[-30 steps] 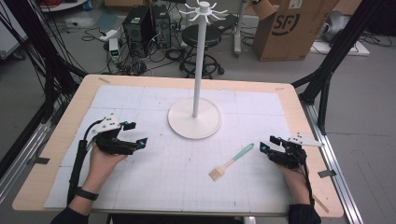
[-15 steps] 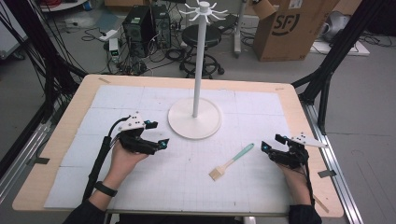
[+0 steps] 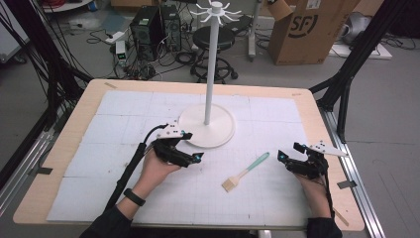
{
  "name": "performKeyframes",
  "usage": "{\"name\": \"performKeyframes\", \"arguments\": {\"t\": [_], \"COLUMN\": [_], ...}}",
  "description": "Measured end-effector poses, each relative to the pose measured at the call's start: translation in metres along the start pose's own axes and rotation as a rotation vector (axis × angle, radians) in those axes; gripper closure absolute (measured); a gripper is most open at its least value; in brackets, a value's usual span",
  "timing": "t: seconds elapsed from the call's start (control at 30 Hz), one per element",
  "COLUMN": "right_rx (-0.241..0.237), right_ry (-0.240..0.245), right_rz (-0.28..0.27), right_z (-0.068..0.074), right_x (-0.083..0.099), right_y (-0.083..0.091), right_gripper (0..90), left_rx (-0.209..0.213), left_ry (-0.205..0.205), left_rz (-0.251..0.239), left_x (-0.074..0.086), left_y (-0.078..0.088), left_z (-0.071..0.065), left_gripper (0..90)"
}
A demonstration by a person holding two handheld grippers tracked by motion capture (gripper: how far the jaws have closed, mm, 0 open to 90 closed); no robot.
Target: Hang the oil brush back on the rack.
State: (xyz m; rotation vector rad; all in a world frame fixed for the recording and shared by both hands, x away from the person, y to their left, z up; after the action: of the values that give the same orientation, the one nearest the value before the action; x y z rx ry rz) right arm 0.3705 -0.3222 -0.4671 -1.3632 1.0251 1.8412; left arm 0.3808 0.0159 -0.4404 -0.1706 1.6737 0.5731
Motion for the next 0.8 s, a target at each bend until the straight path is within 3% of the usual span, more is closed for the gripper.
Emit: {"name": "performKeyframes", "arguments": {"t": [0.17,0.37,0.8], "right_rx": [0.003,0.008,0.025], "right_ry": [-0.001,-0.005,-0.017], "right_rz": [-0.008,-0.007,-0.017], "right_z": [-0.001,-0.001,-0.006], "right_x": [-0.001,-0.001,-0.003], "right_y": [0.001,0.001,0.005], "right_gripper": [17.6,17.5,17.3], "left_rx": [0.032,0.081,0.126], "left_ry": [0.018,0.006,-0.01], "left_rz": [0.011,0.053,0.105], "left_x": [0.004,0.004,0.007], "left_y": [-0.023,-0.049,-0.099], "left_z": [-0.011,-0.03,-0.067], "left_gripper": [15.8,15.8,19.4]}}
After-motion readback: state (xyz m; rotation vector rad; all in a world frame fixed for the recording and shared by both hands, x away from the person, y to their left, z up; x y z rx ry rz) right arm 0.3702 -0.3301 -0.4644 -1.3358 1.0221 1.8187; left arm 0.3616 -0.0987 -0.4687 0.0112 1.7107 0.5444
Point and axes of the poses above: each handheld gripper's, and its own axes: y roughly backward along the jaws, x roughly out of its underside, z roughly to its left, the point moved 8 cm from there along -y, roughly forward along the jaws, and after that the axes turned 10 degrees about -z, right-handed, at the moved point
